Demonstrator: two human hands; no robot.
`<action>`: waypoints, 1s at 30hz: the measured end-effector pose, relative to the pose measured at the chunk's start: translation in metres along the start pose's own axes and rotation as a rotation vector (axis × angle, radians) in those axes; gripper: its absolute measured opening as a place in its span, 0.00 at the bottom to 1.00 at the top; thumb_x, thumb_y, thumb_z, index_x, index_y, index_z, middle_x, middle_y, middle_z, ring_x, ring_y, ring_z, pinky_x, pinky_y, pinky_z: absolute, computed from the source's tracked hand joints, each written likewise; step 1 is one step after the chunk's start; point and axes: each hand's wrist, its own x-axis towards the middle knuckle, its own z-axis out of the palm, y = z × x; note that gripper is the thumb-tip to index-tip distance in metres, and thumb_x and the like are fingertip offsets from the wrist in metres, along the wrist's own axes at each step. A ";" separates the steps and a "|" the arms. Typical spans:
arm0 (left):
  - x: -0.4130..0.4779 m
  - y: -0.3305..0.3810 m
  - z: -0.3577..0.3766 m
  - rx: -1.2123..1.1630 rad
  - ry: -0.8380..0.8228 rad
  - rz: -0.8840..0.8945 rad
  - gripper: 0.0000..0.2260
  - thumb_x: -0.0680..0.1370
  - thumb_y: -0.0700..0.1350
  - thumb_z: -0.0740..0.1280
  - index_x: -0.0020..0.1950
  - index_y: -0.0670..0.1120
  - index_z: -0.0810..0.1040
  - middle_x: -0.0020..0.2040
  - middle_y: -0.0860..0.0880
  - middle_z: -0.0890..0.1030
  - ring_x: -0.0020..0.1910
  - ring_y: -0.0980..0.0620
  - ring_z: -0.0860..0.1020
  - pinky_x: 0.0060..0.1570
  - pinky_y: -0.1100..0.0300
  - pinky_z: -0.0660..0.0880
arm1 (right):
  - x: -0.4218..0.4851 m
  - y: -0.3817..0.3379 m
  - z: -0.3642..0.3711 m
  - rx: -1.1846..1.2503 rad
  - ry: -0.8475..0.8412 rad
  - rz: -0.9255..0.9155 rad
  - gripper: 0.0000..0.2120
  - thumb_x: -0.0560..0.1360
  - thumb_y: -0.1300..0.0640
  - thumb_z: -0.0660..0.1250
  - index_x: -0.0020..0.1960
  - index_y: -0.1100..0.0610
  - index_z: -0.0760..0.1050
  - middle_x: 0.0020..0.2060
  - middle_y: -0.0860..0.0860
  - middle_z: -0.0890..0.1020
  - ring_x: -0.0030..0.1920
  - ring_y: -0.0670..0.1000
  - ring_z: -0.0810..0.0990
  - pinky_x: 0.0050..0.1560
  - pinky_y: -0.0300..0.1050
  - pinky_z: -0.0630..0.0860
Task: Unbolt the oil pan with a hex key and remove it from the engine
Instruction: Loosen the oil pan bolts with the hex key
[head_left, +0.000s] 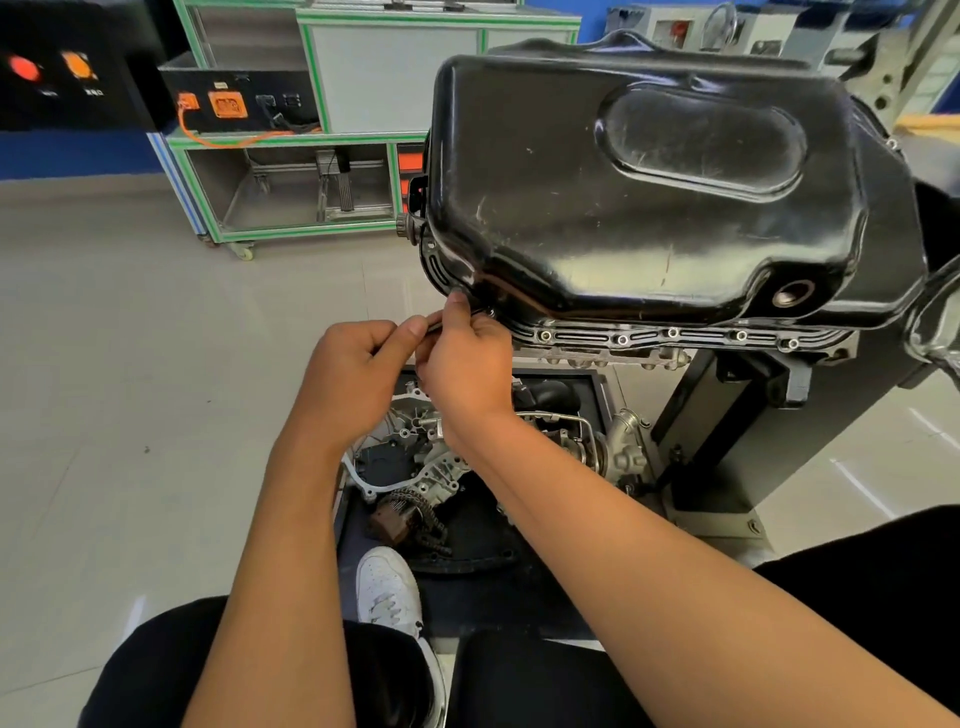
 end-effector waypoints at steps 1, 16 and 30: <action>0.000 0.000 0.000 -0.005 -0.005 0.009 0.23 0.81 0.56 0.64 0.41 0.37 0.82 0.30 0.35 0.75 0.29 0.52 0.68 0.33 0.58 0.66 | -0.001 0.001 -0.001 -0.003 -0.002 -0.010 0.32 0.85 0.49 0.57 0.22 0.51 0.74 0.21 0.45 0.74 0.24 0.46 0.72 0.34 0.46 0.67; -0.032 -0.001 0.036 -0.128 0.067 -0.075 0.23 0.82 0.56 0.59 0.32 0.45 0.77 0.22 0.55 0.70 0.25 0.59 0.66 0.26 0.63 0.62 | -0.003 0.009 -0.025 -0.328 -0.027 -0.226 0.25 0.85 0.52 0.55 0.33 0.62 0.71 0.27 0.54 0.74 0.30 0.51 0.73 0.38 0.52 0.72; -0.047 0.008 0.072 -0.185 0.322 -0.083 0.22 0.84 0.52 0.58 0.28 0.57 0.71 0.23 0.57 0.72 0.24 0.59 0.67 0.25 0.69 0.61 | 0.008 -0.001 -0.040 -0.437 -0.202 -0.226 0.25 0.85 0.52 0.56 0.31 0.58 0.71 0.23 0.47 0.73 0.26 0.46 0.71 0.35 0.45 0.70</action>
